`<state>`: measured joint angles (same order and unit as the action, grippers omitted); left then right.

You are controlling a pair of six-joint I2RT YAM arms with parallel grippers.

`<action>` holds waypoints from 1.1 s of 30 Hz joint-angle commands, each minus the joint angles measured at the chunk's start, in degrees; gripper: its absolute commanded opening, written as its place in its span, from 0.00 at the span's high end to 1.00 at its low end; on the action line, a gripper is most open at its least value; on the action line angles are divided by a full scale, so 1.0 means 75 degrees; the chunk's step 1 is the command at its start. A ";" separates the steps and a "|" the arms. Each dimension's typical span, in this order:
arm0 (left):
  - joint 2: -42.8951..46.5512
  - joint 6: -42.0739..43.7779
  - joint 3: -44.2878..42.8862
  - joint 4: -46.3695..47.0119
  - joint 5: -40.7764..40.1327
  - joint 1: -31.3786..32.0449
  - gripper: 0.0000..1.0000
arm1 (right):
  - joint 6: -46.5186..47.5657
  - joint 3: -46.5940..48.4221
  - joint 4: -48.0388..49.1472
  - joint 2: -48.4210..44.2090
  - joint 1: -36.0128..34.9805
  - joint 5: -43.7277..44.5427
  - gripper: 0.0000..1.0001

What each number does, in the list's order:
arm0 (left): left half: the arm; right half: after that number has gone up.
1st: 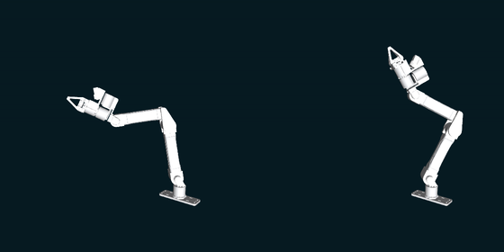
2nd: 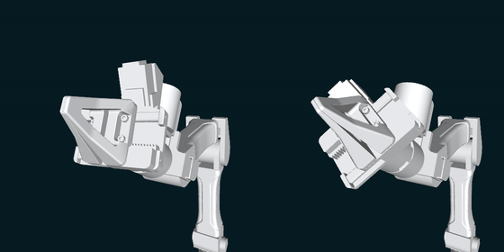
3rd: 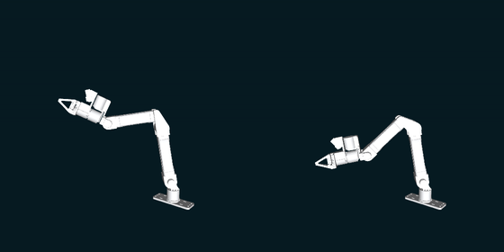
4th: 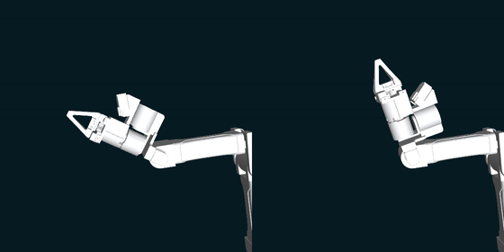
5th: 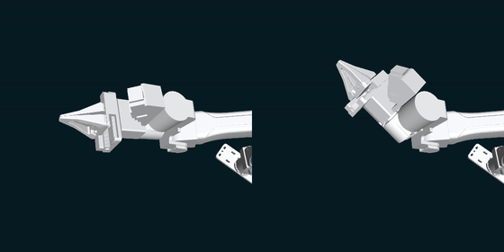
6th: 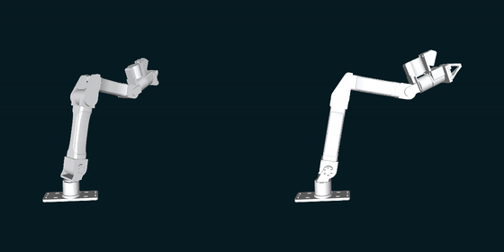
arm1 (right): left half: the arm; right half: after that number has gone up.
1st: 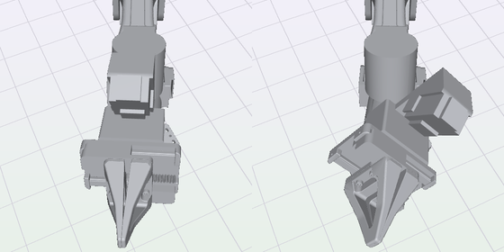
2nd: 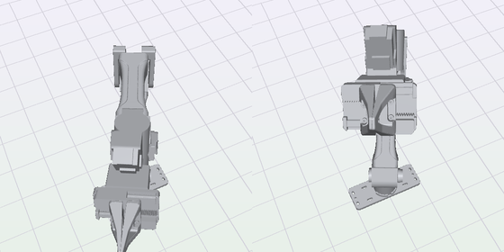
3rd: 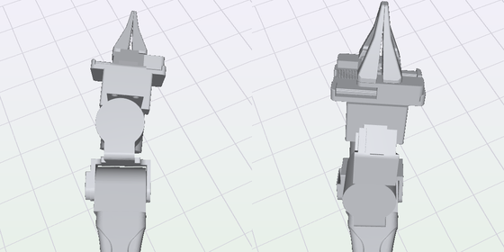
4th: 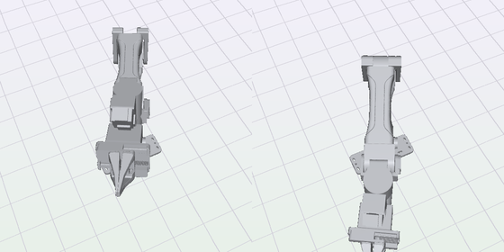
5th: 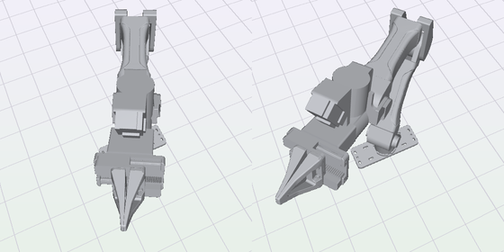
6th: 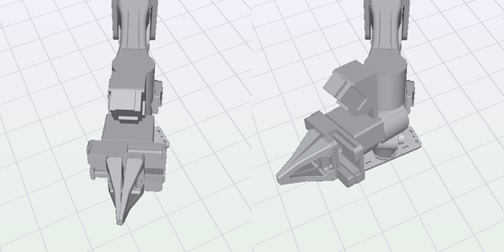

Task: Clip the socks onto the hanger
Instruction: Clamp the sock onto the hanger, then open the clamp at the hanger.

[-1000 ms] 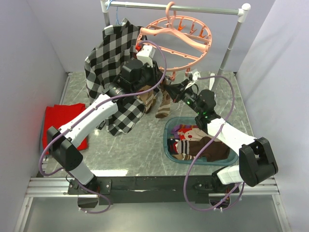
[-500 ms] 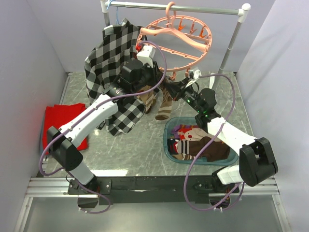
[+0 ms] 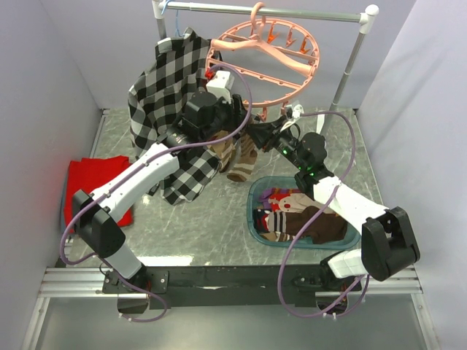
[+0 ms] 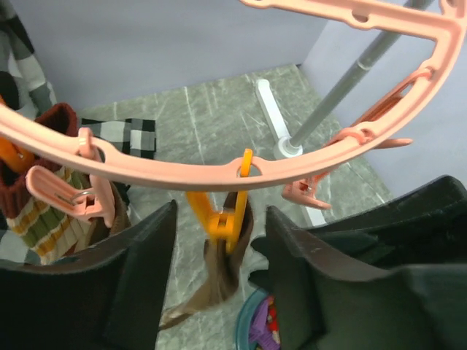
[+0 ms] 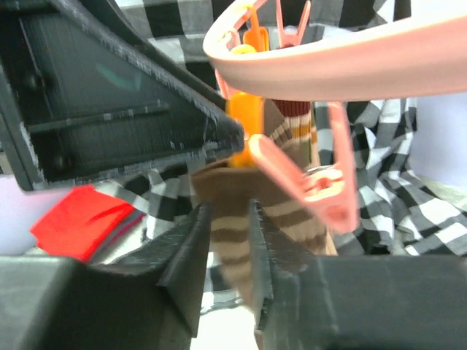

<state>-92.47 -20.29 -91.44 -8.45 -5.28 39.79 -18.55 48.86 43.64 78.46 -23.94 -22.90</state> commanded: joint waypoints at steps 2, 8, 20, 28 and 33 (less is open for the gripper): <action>0.0071 -0.0024 -0.0078 0.0119 -0.0433 0.0003 0.49 | 0.0409 0.0341 -0.0623 -0.0673 0.0064 0.0274 0.56; 0.0036 -0.0025 -0.0113 0.0119 -0.0678 -0.0020 0.56 | 0.1440 0.0188 -0.2006 -0.1565 0.0204 0.0825 0.41; 0.0328 -0.0142 -0.0113 -0.0069 -0.0550 -0.0126 0.52 | 0.1676 0.1125 -0.2619 -0.1110 0.2078 -0.1105 0.36; 0.0633 -0.0189 -0.0043 -0.0362 -0.0001 -0.0114 0.47 | 0.1641 0.1805 -0.2350 -0.0360 0.2232 -0.2021 0.33; 0.1031 -0.0282 0.0214 -0.0374 0.0340 -0.0114 0.42 | 0.1711 0.2075 -0.2420 -0.0090 0.2220 -0.2116 0.33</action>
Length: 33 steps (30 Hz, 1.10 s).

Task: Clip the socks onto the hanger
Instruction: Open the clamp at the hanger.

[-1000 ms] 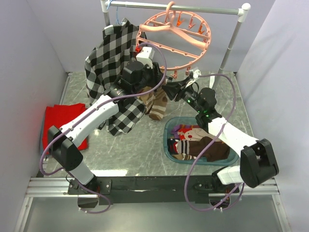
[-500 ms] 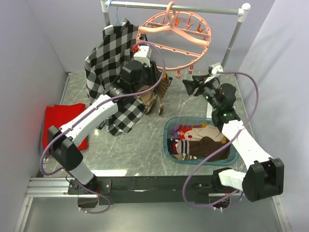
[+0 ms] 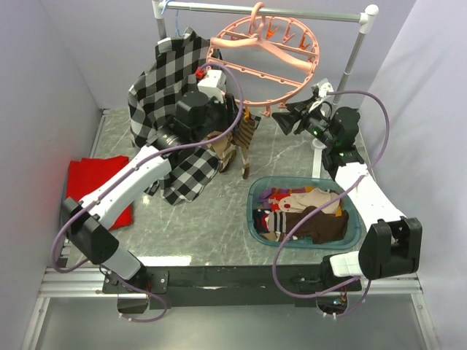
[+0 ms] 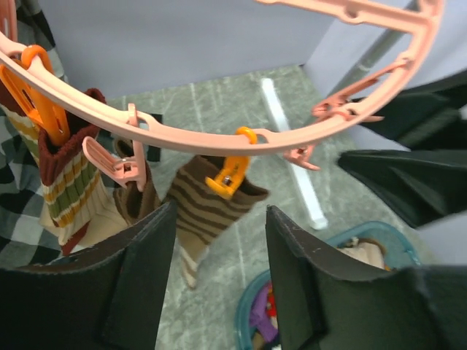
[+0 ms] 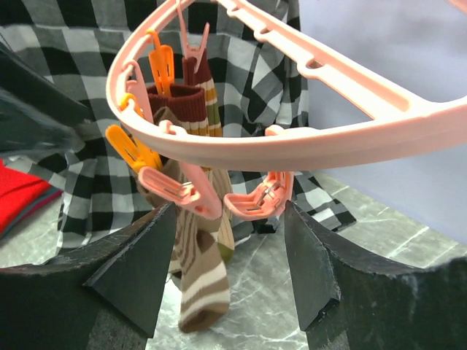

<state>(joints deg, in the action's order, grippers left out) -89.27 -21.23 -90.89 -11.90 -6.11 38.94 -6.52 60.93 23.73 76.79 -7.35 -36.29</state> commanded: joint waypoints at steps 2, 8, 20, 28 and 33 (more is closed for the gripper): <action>0.0746 -0.0215 0.0189 0.0040 0.0591 0.0000 0.37 | 0.0143 0.0466 0.0281 0.0144 -0.0027 -0.0247 0.34; 0.0993 -0.0625 0.0423 -0.0007 0.0604 0.0105 0.24 | 0.0460 0.0197 0.0422 -0.0126 -0.0542 0.0865 0.37; 0.0583 -0.1106 -0.0033 -0.0206 -0.0076 0.0386 0.32 | 0.0694 -0.0061 0.0551 -0.0208 -0.1901 0.2226 0.46; 0.0337 -0.1212 -0.0303 -0.0312 -0.0685 0.0421 0.45 | 0.0636 -0.0190 0.0610 -0.0290 -0.2300 0.2366 0.54; 0.0173 -0.1317 -0.0432 -0.0136 -0.0896 0.0410 0.45 | 0.0788 -0.0202 0.0458 -0.0348 -0.2511 0.2530 0.55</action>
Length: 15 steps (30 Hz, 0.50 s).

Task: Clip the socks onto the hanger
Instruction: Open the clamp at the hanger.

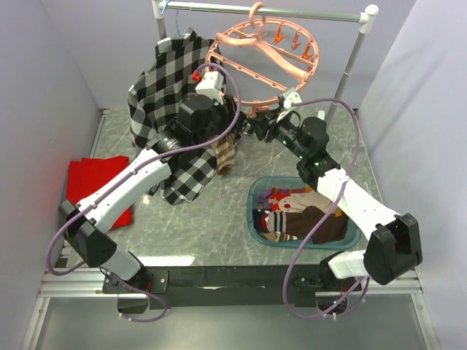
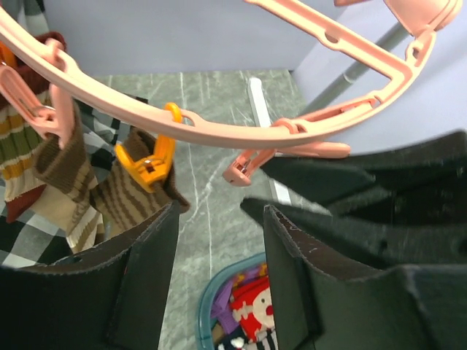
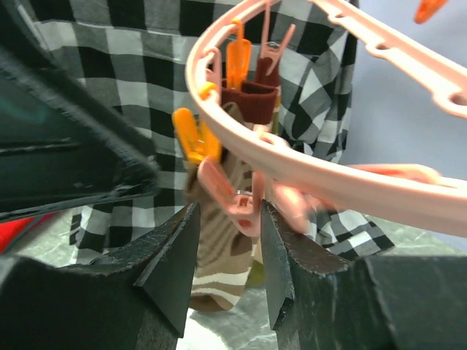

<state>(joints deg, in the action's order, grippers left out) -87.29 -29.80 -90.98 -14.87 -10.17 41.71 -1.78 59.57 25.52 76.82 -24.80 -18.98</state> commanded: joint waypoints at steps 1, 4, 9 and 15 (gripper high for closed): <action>-0.0116 -0.0198 -0.0432 0.0295 -0.0401 0.0040 0.45 | 0.0155 -0.0044 0.0219 -0.0363 -0.0232 0.0257 0.55; -0.0326 -0.0245 -0.0619 0.0202 -0.0623 0.0040 0.45 | 0.0156 -0.0091 0.0231 -0.0387 -0.0315 0.0293 0.55; -0.0584 -0.0409 -0.0783 0.0167 -0.0624 0.0040 0.46 | 0.0167 -0.0115 0.0195 -0.0433 -0.0397 0.0398 0.55; -0.0866 -0.0468 -0.1065 0.0120 -0.0483 0.0063 0.46 | 0.0448 -0.0173 0.0078 -0.0527 -0.0420 0.0480 0.55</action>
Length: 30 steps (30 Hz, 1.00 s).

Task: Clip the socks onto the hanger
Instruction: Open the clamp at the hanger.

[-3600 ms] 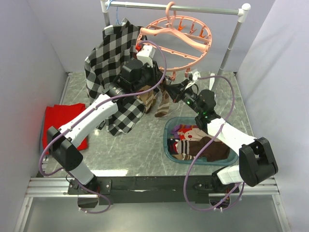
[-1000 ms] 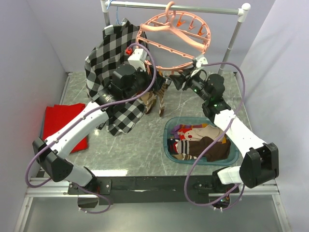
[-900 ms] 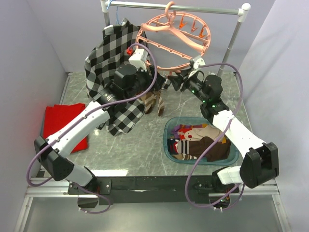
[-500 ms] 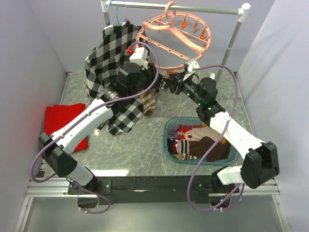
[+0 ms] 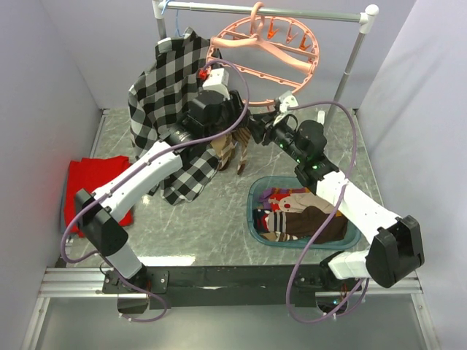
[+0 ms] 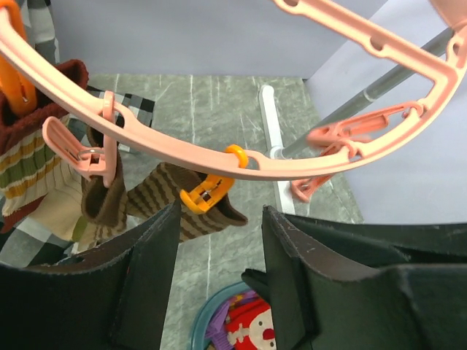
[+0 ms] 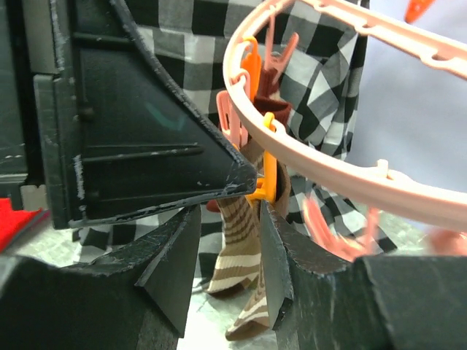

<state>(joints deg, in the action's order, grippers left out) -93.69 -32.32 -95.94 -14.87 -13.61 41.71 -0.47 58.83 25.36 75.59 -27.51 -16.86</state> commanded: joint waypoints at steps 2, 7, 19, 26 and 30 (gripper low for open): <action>0.0046 -0.0133 -0.0357 0.0131 -0.0026 0.0075 0.45 | 0.0367 -0.0191 0.0052 -0.0539 -0.0047 0.0303 0.55; 0.0374 -0.0133 0.0006 0.0202 0.0009 0.0133 0.41 | 0.0403 -0.0297 -0.0826 -0.1207 0.0116 0.0759 0.52; 0.0247 0.0019 -0.0273 0.0354 -0.0611 0.1081 0.33 | -0.1354 -0.0542 -0.3544 -0.2871 0.1534 0.1955 0.35; -0.0573 0.0277 -0.1129 0.0167 -0.1326 0.1329 0.34 | -0.1858 -0.1198 -0.4050 -0.3784 0.1629 0.1956 0.26; -0.1030 0.0406 -0.1562 0.0190 -0.1642 0.1352 0.36 | -0.2502 -0.1737 -0.3769 -0.4196 0.1629 0.1663 0.24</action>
<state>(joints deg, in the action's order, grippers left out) -98.96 -31.11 -103.63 -14.35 -21.65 51.88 -13.82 48.29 -3.49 47.37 -15.49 -3.07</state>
